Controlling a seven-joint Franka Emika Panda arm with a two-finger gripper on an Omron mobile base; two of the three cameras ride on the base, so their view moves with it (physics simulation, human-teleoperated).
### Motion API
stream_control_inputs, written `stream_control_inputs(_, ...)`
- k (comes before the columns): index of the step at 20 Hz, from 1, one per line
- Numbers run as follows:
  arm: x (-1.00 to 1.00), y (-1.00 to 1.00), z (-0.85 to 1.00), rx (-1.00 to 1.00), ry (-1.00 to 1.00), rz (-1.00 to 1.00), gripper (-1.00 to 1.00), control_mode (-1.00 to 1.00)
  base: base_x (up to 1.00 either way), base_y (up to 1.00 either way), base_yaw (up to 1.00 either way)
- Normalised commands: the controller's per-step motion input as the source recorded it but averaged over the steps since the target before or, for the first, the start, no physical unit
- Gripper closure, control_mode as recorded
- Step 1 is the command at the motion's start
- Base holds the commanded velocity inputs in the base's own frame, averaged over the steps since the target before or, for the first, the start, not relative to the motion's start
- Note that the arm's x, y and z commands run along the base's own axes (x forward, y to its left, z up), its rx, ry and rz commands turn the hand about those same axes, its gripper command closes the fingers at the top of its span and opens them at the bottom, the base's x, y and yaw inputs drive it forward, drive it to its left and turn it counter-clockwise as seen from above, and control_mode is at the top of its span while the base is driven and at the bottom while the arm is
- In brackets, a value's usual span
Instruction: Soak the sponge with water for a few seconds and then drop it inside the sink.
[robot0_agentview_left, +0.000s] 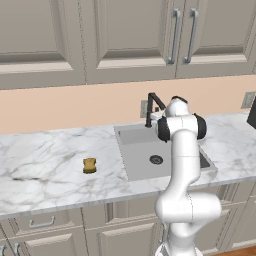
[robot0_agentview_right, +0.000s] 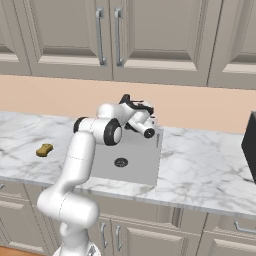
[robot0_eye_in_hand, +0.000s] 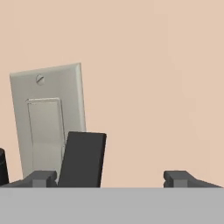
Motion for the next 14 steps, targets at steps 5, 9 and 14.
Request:
stream_control_inputs(5,0.0,-0.37,0.0,0.0,0.0,-0.09,-1.0,-1.0,0.0,0.0,0.0)
stream_control_inputs(9,0.0,-0.44,0.0,0.0,0.0,-0.11,-1.0,-1.0,0.0,0.0,0.0)
stream_control_inputs(14,0.0,-0.4,0.0,0.0,0.0,-0.1,-1.0,-1.0,0.0,0.0,0.0)
